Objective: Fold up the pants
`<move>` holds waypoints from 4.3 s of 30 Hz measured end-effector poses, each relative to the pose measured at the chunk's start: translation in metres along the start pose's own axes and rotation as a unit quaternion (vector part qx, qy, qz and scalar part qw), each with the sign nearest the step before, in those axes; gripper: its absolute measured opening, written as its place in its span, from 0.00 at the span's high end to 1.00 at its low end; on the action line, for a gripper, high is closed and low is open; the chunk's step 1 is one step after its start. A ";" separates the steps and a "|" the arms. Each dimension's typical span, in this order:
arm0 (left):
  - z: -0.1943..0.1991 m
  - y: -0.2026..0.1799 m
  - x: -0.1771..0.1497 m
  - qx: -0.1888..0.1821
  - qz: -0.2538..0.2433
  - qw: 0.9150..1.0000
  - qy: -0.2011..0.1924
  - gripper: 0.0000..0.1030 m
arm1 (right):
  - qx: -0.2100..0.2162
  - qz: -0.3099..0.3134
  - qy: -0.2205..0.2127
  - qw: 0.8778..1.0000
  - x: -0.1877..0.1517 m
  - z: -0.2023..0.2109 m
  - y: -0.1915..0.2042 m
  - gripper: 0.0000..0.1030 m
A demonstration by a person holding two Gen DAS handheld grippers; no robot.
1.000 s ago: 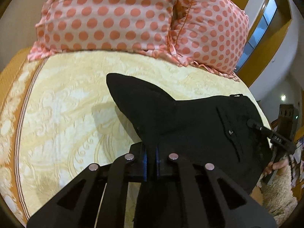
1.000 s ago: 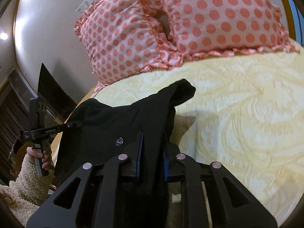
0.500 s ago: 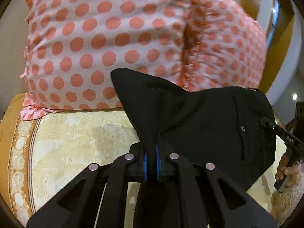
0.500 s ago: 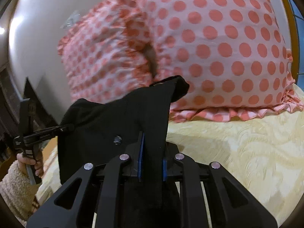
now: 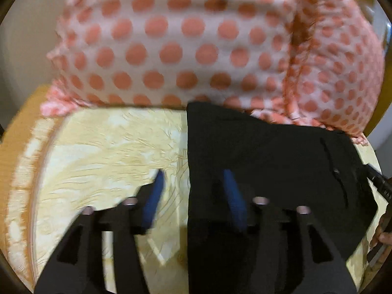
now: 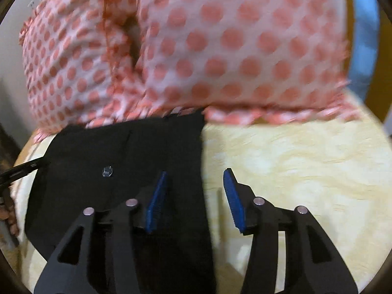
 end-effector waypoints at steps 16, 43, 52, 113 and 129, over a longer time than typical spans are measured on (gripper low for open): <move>0.018 -0.102 -0.089 -0.078 -0.109 0.990 0.052 0.04 | 0.024 0.143 0.074 0.987 -0.080 0.013 0.076 0.27; 0.084 -0.039 -0.176 0.048 -0.040 0.997 0.034 0.02 | 0.016 0.043 0.090 0.995 -0.156 0.068 0.088 0.07; 0.082 -0.040 -0.180 0.053 -0.049 0.997 0.029 0.02 | -0.021 0.064 0.088 0.994 -0.164 0.070 0.090 0.01; 0.083 -0.041 -0.179 0.052 -0.050 0.997 0.023 0.02 | -0.020 0.055 0.085 0.995 -0.165 0.071 0.086 0.01; 0.083 -0.041 -0.180 0.052 -0.050 0.997 0.023 0.02 | -0.020 0.055 0.085 0.995 -0.165 0.072 0.085 0.01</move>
Point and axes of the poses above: each gripper's, at about its wrist camera, not at the fingertips, and z roughly against the way its jaws point, y to its left, x to its top, the point moved 10 cm from there along -z, roughly the way its jaws point, and after that the axes turned 1 degree about y, right-handed, at the moved point
